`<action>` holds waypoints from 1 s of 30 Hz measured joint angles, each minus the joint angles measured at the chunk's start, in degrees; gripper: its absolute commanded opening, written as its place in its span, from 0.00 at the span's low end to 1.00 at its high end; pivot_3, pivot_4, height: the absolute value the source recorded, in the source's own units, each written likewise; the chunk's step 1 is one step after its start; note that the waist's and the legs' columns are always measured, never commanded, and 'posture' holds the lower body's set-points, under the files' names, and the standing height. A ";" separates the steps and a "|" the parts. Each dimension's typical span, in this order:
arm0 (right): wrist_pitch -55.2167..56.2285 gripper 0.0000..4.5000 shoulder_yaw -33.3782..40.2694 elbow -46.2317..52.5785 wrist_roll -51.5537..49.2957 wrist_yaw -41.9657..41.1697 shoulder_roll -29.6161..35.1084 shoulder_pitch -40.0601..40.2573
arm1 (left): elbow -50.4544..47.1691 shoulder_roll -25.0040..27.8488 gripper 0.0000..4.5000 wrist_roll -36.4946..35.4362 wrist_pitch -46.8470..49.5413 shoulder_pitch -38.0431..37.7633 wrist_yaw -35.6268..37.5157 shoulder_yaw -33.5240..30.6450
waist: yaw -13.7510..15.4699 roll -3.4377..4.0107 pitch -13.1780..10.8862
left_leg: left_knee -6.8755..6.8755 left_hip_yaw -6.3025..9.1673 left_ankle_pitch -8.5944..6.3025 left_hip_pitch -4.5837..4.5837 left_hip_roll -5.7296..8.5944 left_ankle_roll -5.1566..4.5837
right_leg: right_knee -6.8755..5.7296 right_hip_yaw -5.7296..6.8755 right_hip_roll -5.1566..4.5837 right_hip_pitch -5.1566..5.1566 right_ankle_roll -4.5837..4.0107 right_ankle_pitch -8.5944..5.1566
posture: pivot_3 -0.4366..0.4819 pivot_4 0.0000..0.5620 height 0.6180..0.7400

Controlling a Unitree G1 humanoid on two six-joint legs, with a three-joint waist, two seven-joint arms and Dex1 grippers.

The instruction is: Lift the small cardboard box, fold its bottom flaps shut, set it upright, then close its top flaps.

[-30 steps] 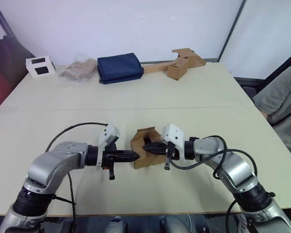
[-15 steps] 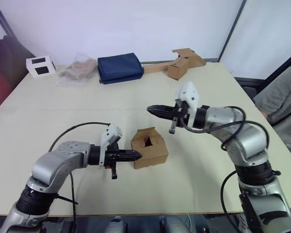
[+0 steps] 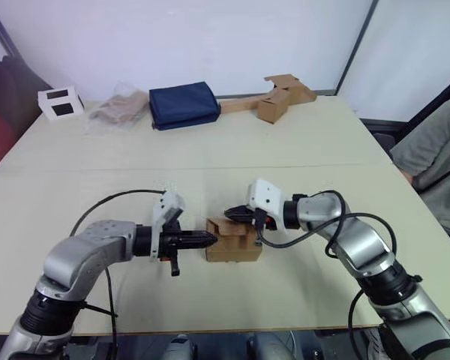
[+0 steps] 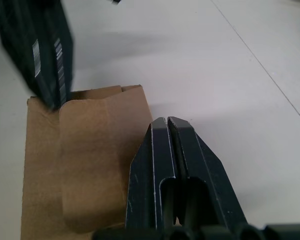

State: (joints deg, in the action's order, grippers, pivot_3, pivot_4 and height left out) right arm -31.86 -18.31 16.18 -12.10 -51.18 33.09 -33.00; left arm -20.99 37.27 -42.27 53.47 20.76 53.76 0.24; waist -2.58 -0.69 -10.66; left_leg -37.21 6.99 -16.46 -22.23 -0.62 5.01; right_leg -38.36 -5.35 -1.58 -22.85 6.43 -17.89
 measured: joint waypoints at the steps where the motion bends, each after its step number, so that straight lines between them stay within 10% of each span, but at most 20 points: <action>1: -0.46 0.00 0.67 0.64 -0.11 0.18 -0.01 0.51 | 0.32 0.26 0.01 -0.51 0.06 0.62 -0.11 -0.81 | 0.02 0.00 0.00 | 0.00 0.00 0.00 0.00 0.00 0.00 | 0.01 0.00 -0.01 0.00 0.00 0.00 | 0.48 0.27 1.00; 30: -2.11 0.00 1.50 5.05 0.52 3.55 -0.37 3.69 | 6.17 -4.71 0.01 4.59 -3.36 4.56 -3.79 3.94 | 0.05 0.00 0.00 | 0.00 -0.01 0.01 -0.01 0.02 0.01 | 0.01 0.00 -0.02 0.00 0.00 0.00 | 0.48 0.27 1.00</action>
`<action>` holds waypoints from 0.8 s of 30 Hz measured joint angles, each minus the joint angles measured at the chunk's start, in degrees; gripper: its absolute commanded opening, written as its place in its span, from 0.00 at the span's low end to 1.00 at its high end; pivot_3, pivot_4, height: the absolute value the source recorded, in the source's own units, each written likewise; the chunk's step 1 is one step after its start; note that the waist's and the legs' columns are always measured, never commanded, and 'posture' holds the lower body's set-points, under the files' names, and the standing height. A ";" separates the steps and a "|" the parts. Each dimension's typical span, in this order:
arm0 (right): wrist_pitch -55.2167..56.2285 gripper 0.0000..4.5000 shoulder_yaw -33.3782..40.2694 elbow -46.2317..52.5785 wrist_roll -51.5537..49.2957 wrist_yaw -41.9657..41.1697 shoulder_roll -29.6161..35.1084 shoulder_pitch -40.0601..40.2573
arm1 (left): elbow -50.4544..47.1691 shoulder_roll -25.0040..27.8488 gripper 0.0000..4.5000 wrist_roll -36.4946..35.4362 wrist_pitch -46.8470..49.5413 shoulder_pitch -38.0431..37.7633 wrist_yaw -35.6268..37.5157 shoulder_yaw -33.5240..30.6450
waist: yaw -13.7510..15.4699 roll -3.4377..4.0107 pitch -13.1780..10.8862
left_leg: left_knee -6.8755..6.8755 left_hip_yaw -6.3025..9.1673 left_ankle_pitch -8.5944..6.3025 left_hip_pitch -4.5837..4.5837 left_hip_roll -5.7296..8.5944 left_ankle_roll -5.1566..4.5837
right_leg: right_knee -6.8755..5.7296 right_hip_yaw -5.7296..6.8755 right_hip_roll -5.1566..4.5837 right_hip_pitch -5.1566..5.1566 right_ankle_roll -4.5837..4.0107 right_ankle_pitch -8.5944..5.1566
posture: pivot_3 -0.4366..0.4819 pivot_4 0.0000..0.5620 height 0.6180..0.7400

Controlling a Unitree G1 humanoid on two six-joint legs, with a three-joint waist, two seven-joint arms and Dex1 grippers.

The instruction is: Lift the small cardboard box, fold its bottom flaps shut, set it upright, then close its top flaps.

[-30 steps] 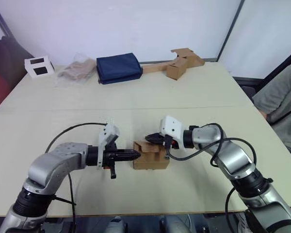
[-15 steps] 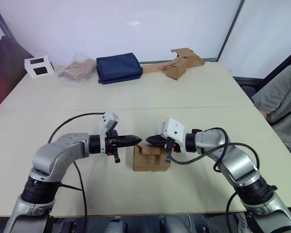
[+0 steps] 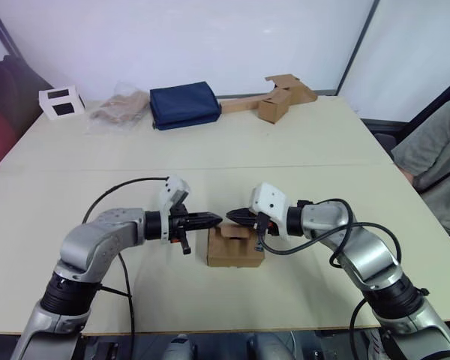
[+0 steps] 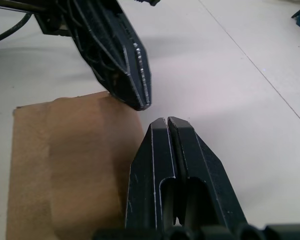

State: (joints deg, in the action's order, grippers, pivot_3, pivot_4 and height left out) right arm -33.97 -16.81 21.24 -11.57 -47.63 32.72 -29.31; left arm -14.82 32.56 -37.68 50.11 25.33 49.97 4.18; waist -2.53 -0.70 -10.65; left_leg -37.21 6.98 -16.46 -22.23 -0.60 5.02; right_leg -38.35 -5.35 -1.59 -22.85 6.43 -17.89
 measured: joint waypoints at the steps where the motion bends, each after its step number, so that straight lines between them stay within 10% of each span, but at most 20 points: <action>1: 0.11 0.00 0.47 0.00 -0.09 0.01 0.00 -0.01 | 0.00 0.03 0.01 0.56 -0.48 -0.12 0.00 0.57 | 0.00 0.00 0.00 | 0.00 0.00 0.00 0.00 0.00 0.00 | 0.00 0.00 0.00 0.00 0.00 0.00 | 0.48 0.27 1.00; 24: -7.74 0.00 2.71 14.15 -8.98 -3.14 8.88 7.39 | 0.96 -0.61 0.01 3.26 -3.21 -0.17 0.74 2.14 | 0.07 0.00 0.00 | -0.02 0.00 0.00 0.01 0.00 -0.01 | 0.02 0.00 0.01 0.05 0.00 0.00 | 0.48 0.27 1.00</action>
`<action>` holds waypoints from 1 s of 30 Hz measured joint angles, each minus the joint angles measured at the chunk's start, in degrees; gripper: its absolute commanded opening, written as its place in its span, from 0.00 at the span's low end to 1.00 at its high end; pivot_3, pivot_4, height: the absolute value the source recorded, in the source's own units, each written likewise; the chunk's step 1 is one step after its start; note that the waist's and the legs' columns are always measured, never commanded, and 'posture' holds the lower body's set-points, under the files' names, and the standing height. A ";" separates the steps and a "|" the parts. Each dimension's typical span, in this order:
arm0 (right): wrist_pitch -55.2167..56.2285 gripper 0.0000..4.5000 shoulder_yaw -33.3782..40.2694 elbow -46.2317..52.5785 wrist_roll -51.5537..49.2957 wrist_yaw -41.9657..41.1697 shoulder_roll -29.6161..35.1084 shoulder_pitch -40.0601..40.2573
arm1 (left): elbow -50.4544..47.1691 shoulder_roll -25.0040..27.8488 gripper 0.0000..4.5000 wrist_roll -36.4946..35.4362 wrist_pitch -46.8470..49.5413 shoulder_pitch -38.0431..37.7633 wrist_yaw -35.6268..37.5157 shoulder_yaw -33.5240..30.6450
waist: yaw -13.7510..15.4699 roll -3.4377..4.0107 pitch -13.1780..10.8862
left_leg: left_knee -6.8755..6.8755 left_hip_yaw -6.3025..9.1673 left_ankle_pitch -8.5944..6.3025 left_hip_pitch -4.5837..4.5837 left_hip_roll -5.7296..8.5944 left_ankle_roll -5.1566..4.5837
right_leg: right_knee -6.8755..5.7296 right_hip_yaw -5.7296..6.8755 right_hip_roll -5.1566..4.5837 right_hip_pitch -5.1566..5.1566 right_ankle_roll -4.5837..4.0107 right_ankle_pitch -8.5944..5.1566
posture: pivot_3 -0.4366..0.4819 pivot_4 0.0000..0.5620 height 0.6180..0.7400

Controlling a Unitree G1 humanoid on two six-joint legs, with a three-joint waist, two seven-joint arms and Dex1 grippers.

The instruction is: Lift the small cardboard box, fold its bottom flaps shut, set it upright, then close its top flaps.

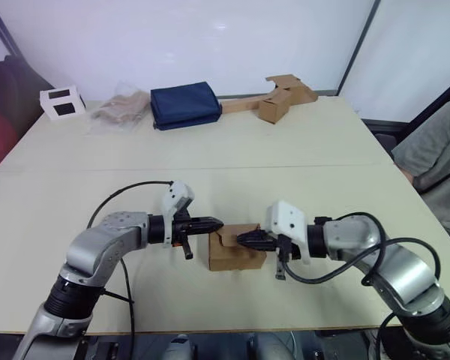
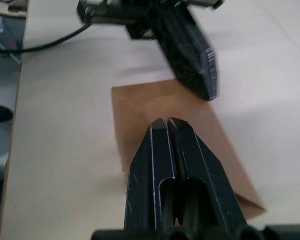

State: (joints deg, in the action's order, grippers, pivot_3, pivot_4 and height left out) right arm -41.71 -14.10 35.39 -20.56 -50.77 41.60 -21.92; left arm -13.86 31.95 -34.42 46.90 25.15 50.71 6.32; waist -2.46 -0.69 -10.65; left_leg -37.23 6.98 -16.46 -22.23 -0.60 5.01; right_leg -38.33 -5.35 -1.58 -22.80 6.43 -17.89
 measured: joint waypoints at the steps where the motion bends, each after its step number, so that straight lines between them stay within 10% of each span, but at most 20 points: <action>1: 0.18 0.00 -0.25 -0.11 0.17 -0.01 0.01 0.00 | 0.01 -0.01 0.01 0.00 0.00 0.00 0.00 0.00 | 0.01 0.00 0.00 | 0.00 0.00 0.00 0.00 0.00 0.00 | 0.00 0.00 0.00 0.00 0.00 0.00 | 0.48 0.27 1.00; 30: 10.00 0.00 -5.58 -6.21 9.61 0.64 -0.67 0.34 | -0.94 -0.39 0.01 0.43 -0.39 -0.02 0.13 1.48 | 0.06 -0.01 0.01 | -0.01 0.00 0.00 0.02 0.00 0.00 | 0.00 0.00 0.00 0.03 0.00 0.00 | 0.48 0.27 1.00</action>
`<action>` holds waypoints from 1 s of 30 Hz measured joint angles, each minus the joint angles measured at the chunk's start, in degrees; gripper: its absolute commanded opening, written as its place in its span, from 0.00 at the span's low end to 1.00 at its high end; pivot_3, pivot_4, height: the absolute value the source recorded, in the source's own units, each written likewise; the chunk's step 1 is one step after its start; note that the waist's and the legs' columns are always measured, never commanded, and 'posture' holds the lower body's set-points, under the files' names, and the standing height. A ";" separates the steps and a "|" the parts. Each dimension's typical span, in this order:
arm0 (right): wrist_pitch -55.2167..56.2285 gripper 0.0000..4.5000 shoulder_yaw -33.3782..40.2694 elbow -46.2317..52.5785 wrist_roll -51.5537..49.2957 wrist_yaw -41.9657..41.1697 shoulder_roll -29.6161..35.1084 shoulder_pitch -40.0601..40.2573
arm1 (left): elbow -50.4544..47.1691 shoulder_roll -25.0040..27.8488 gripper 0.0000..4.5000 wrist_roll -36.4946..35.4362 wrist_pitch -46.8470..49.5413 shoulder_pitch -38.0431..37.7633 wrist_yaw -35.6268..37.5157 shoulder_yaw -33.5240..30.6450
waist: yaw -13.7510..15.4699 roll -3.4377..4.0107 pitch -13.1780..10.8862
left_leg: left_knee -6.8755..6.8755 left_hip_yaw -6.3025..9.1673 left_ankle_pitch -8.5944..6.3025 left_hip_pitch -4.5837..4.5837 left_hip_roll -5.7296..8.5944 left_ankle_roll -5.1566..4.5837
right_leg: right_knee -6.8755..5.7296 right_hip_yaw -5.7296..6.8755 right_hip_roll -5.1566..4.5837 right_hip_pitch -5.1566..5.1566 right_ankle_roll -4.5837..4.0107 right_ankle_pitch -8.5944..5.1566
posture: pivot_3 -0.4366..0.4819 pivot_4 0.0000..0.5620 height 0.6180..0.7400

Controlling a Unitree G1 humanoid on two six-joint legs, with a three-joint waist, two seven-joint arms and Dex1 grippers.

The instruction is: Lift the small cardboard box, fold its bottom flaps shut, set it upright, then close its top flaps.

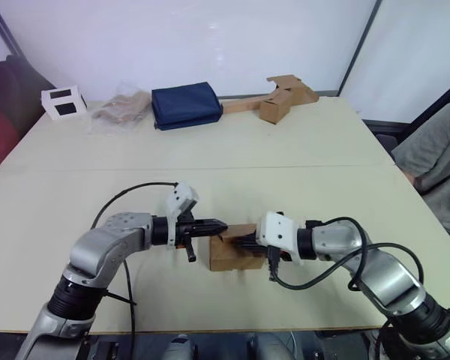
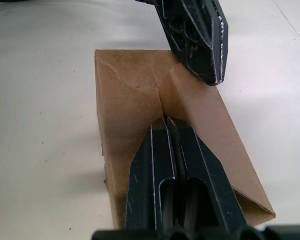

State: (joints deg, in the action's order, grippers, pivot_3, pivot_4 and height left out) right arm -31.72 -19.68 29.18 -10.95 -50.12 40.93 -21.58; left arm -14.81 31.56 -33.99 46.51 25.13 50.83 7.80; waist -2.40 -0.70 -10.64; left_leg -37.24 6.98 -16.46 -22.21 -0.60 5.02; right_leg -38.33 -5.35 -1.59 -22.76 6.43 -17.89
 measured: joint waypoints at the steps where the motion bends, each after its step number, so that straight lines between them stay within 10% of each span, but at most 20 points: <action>1: -0.14 0.00 0.11 0.00 -0.12 -0.03 -0.14 0.09 | -0.06 0.23 0.01 0.32 -0.43 0.00 0.11 0.26 | -0.01 0.00 0.00 | 0.00 0.00 0.00 0.00 0.00 0.00 | 0.00 0.00 0.00 0.00 0.00 0.00 | 0.48 0.27 1.00; 30: -7.27 0.00 9.17 -2.17 -11.32 1.73 -2.91 -0.72 | -5.68 2.92 0.01 1.59 0.24 -0.26 0.86 1.11 | -0.07 0.01 0.00 | 0.02 0.00 0.00 0.02 0.00 0.00 | 0.01 0.00 0.01 0.02 0.00 0.00 | 0.48 0.27 1.00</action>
State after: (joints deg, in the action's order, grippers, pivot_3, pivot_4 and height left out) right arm -38.99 -10.52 27.02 -22.27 -48.40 38.02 -22.30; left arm -20.48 34.48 -32.40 46.75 24.88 51.69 8.91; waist -2.47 -0.70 -10.64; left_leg -37.22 6.98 -16.46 -22.18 -0.60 5.01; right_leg -38.32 -5.35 -1.58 -22.74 6.43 -17.89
